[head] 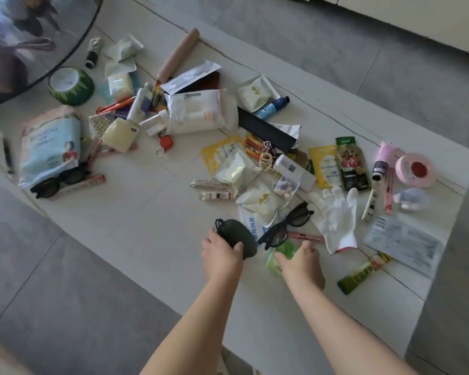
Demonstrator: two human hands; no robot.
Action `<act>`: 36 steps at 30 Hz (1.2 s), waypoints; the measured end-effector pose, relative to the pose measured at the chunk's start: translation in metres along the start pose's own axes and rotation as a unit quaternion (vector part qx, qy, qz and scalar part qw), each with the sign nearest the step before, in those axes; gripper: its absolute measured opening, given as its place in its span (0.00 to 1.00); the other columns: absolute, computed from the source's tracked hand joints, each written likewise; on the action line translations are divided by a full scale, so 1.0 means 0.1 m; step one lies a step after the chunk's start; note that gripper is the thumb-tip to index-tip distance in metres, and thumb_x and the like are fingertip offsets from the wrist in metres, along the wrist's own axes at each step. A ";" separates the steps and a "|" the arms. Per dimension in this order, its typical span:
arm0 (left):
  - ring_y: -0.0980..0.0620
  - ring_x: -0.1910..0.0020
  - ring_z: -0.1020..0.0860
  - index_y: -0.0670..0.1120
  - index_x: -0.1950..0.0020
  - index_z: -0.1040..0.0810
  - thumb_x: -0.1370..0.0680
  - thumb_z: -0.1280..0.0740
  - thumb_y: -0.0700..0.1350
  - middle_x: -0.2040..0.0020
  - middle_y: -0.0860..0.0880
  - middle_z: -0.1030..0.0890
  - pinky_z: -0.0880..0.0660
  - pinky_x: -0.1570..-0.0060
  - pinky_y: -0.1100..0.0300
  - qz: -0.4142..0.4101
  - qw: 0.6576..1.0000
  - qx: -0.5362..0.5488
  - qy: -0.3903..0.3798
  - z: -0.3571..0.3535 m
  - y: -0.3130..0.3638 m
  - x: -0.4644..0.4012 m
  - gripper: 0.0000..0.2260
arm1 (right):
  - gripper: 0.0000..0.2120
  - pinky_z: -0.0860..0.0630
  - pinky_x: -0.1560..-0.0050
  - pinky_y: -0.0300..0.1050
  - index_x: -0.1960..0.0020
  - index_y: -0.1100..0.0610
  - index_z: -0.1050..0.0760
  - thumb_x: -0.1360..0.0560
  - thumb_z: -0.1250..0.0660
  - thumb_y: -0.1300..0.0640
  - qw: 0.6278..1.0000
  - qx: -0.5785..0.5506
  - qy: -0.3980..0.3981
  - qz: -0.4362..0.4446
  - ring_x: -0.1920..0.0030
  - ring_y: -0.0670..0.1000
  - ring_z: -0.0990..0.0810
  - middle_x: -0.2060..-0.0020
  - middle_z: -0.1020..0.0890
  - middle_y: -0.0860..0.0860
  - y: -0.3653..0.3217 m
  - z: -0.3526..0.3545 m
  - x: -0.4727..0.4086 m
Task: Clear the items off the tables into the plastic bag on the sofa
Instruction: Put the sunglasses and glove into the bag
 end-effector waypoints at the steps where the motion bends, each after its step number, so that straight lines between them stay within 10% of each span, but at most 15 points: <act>1: 0.42 0.32 0.32 0.42 0.25 0.44 0.25 0.30 0.47 0.31 0.42 0.34 0.32 0.37 0.51 0.001 1.000 0.003 0.005 -0.02 0.01 -0.03 0.34 | 0.27 0.30 0.58 0.49 0.38 0.59 0.36 0.28 0.30 0.47 1.000 -0.005 0.001 0.004 0.44 0.59 0.23 0.40 0.27 0.57 0.01 -0.02 -0.03; 16: 0.42 0.47 0.23 0.40 0.46 0.24 0.26 0.31 0.48 0.45 0.40 0.23 0.24 0.52 0.51 0.091 0.996 -0.003 -0.014 -0.14 -0.11 -0.01 0.15 | 0.12 0.29 0.62 0.44 0.45 0.54 0.33 0.25 0.33 0.56 0.995 -0.045 0.003 0.090 0.58 0.53 0.27 0.54 0.25 0.51 0.17 0.41 -0.17; 22: 0.49 0.61 0.24 0.45 0.54 0.28 0.22 0.36 0.44 0.55 0.45 0.22 0.29 0.66 0.57 0.005 0.992 0.111 0.059 0.11 0.06 0.31 0.04 | 0.12 0.30 0.55 0.43 0.44 0.55 0.26 0.27 0.31 0.58 0.978 -0.023 -0.011 0.209 0.49 0.54 0.26 0.49 0.22 0.52 0.01 0.53 -0.19; 29: 0.46 0.61 0.22 0.45 0.57 0.23 0.26 0.34 0.44 0.62 0.45 0.20 0.26 0.64 0.54 -0.103 0.989 0.096 -0.043 -0.20 0.74 0.29 0.03 | 0.15 0.32 0.46 0.43 0.43 0.52 0.29 0.28 0.31 0.58 0.945 0.092 0.031 0.311 0.42 0.52 0.30 0.42 0.27 0.47 -0.19 0.33 -0.31; 36: 0.48 0.61 0.25 0.46 0.52 0.25 0.25 0.34 0.44 0.63 0.50 0.25 0.29 0.65 0.59 -0.153 0.986 -0.051 -0.043 -0.50 1.09 0.21 0.04 | 0.14 0.31 0.46 0.46 0.42 0.54 0.27 0.27 0.32 0.54 0.969 0.074 0.044 0.232 0.44 0.53 0.25 0.47 0.21 0.50 0.16 0.34 -0.33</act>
Point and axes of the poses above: each hand's wrist, its own x-axis away from the middle knuckle, its own z-axis out of the back of the hand, y = z × x, the point moved 10 cm from there along -x, towards the middle knuckle
